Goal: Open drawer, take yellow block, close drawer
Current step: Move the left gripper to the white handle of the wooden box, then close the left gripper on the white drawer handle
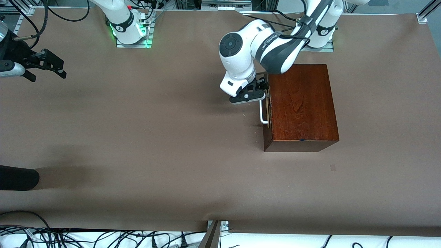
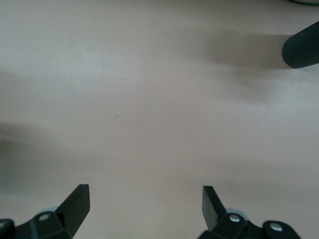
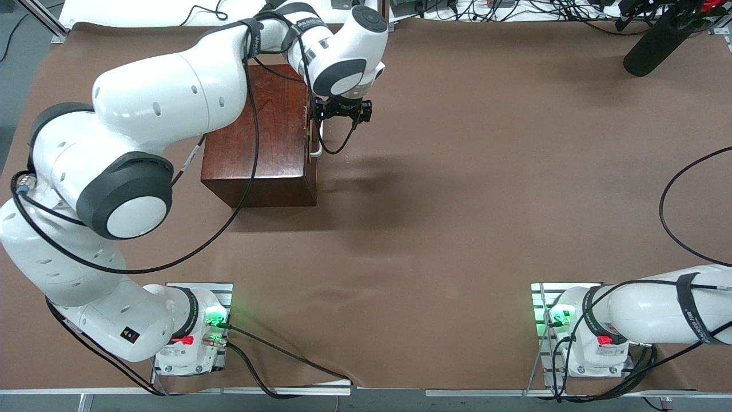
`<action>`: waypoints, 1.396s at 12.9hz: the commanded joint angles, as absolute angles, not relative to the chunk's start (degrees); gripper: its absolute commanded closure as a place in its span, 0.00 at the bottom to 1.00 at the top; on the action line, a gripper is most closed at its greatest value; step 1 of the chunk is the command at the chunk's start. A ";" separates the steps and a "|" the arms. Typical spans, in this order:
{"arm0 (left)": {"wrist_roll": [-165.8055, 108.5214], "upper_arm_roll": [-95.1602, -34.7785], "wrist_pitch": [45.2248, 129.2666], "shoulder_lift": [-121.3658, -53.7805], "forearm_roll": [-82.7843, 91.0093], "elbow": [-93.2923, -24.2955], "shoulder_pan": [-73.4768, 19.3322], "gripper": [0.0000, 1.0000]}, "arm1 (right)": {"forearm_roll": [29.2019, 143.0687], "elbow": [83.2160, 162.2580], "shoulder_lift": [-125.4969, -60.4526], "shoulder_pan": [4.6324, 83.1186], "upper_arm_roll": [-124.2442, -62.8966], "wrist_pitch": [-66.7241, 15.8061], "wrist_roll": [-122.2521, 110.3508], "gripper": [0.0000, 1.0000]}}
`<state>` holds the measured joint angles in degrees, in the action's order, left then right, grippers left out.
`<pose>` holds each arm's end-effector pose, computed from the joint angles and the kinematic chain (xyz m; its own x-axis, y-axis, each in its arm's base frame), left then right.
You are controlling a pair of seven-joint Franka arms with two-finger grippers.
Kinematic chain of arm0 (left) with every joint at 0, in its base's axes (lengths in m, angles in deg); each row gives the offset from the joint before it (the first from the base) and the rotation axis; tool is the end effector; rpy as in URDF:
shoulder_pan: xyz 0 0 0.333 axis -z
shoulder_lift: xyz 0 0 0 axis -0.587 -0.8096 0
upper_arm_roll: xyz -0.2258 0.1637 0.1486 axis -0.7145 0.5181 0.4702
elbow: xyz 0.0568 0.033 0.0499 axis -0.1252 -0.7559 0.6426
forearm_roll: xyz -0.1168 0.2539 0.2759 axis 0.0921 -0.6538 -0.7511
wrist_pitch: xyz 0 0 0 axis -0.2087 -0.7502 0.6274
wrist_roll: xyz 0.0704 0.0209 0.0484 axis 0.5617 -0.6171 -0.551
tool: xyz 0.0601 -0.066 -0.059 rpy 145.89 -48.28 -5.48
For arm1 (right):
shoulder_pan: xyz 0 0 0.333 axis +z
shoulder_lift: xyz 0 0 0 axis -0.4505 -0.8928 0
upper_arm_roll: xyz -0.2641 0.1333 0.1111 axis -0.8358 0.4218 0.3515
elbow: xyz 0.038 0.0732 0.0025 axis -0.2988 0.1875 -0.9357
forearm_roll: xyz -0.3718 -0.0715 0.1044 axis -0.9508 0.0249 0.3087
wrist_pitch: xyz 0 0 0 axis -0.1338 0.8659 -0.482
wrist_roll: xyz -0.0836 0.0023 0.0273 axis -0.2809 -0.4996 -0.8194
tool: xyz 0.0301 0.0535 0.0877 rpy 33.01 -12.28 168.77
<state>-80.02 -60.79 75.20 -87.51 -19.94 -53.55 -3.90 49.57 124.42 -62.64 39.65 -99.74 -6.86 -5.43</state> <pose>0.4724 -0.4373 0.3445 0.9926 0.1189 -0.0261 0.1072 -0.9555 -0.2749 0.5274 0.0064 0.6109 0.9916 0.1178 0.0542 0.1193 -0.9925 -0.0250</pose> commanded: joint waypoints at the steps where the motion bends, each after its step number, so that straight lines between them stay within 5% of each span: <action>1: -81.69 -60.27 76.16 -90.15 -23.15 -52.60 -3.43 0.00 | 48.85 124.61 -62.74 39.70 -100.07 -6.96 -4.83 0.00; 18: -81.96 -58.07 81.79 -93.33 -27.29 -52.95 -3.60 0.00 | 48.85 123.65 -62.04 39.79 -102.54 -3.53 -4.74 0.00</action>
